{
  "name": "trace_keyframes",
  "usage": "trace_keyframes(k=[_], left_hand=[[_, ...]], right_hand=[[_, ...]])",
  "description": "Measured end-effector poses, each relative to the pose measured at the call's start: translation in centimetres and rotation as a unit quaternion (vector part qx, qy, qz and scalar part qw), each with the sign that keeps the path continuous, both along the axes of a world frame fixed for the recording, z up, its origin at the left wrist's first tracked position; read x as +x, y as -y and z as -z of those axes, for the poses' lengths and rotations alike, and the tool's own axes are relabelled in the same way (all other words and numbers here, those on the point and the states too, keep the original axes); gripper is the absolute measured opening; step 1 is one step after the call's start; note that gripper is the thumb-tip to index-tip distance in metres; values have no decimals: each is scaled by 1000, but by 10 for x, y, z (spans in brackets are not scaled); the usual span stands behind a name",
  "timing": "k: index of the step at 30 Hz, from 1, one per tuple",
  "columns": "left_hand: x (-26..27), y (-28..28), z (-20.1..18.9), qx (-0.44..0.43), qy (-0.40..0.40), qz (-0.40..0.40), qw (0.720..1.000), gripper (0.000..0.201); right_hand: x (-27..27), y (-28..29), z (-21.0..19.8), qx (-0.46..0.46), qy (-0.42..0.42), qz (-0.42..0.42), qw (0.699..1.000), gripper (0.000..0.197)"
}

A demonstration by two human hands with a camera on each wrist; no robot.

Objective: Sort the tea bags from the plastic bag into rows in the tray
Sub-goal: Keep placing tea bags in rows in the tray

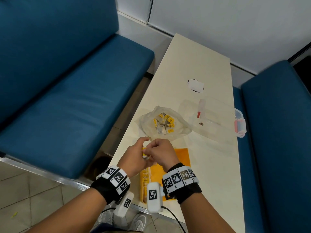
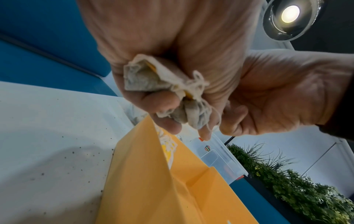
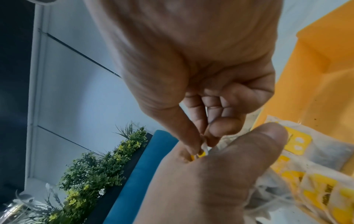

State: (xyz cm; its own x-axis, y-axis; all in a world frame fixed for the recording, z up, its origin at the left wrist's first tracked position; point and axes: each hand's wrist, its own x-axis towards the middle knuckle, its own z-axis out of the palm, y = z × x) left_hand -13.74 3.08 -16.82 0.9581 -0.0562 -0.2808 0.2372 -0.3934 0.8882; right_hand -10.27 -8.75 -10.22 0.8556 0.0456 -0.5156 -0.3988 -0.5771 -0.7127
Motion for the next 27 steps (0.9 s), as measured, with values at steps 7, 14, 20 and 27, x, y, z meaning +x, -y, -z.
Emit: trace_keyframes(k=[7, 14, 20, 27], left_hand=[[1, -1, -6, -54, -19, -6, 998, 82], [4, -5, 8, -29, -12, -10, 999, 40], [7, -6, 12, -65, -35, -38, 997, 12], [9, -25, 9, -87, -29, -71, 993, 19]], right_hand=[[7, 6, -13, 24, 17, -2, 1000, 17], [14, 19, -17, 9, 78, -49, 996, 18], [19, 35, -11, -22, 116, -38, 992, 23], [17, 69, -11, -103, 134, -131, 977, 17]])
